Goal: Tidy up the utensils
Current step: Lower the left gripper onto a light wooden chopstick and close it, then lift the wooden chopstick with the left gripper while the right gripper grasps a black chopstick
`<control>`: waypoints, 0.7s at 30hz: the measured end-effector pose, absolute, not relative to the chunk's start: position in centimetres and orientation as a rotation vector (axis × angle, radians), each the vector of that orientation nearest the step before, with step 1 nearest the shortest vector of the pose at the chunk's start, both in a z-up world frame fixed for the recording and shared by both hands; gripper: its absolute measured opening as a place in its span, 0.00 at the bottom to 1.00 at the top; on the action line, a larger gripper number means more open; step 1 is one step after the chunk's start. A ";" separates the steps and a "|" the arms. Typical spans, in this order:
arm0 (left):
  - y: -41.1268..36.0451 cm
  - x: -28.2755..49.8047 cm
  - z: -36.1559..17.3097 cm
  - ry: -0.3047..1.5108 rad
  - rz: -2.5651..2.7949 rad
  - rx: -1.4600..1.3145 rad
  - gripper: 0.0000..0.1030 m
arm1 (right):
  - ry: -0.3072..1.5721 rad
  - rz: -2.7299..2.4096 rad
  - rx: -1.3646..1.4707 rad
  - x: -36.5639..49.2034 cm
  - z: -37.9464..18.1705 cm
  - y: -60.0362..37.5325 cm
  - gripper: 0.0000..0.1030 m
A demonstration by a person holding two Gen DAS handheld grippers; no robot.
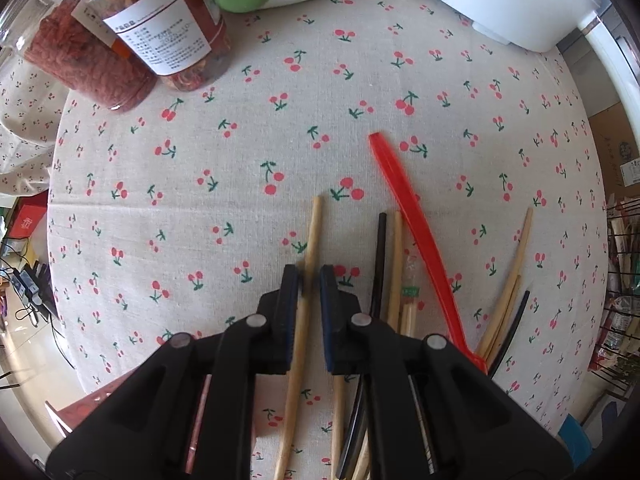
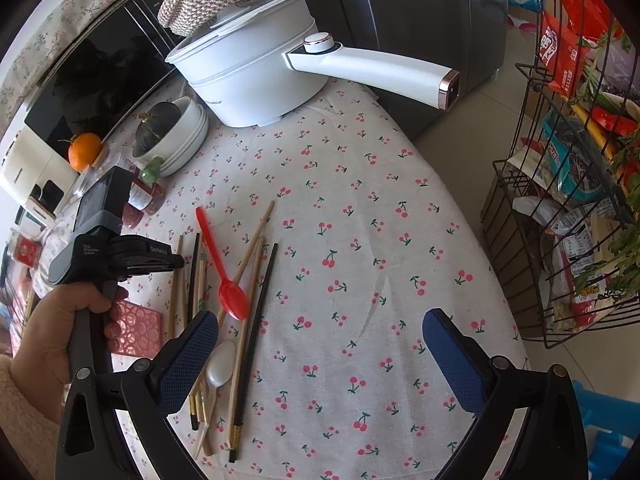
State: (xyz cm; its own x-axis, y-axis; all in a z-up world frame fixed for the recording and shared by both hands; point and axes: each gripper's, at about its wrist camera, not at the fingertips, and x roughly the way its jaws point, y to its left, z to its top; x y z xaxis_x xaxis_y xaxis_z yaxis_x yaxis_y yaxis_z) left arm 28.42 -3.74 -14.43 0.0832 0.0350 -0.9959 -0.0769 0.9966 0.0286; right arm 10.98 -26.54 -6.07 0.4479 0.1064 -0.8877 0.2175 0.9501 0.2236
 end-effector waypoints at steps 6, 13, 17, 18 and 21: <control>-3.0 29.1 -15.2 1.466 0.059 -0.028 0.07 | 1.111 -0.067 0.326 11.1 -6.2 -26.3 1.00; -5.0 25.0 -10.5 1.307 -0.066 -0.037 0.06 | 1.111 -0.073 0.326 11.2 -6.3 -26.2 1.00; -5.0 20.9 -6.2 1.181 -0.146 -0.029 0.06 | 1.107 -0.058 0.328 11.2 -6.3 -25.8 1.00; -4.8 19.7 -5.1 1.149 -0.177 -0.028 0.06 | 1.105 -0.052 0.329 11.2 -6.3 -25.6 0.99; -3.9 17.2 -2.5 1.059 -0.245 -0.018 0.06 | 1.111 -0.031 0.340 11.4 -6.7 -25.2 0.97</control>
State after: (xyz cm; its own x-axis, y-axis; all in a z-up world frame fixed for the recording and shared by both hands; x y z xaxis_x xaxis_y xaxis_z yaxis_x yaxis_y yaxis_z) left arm 17.16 -3.92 -2.47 0.4654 -0.2085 -0.8602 0.1909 0.9726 -0.1325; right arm 11.41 -25.20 -6.65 0.4488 0.1440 -0.8820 0.1930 0.9480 0.2530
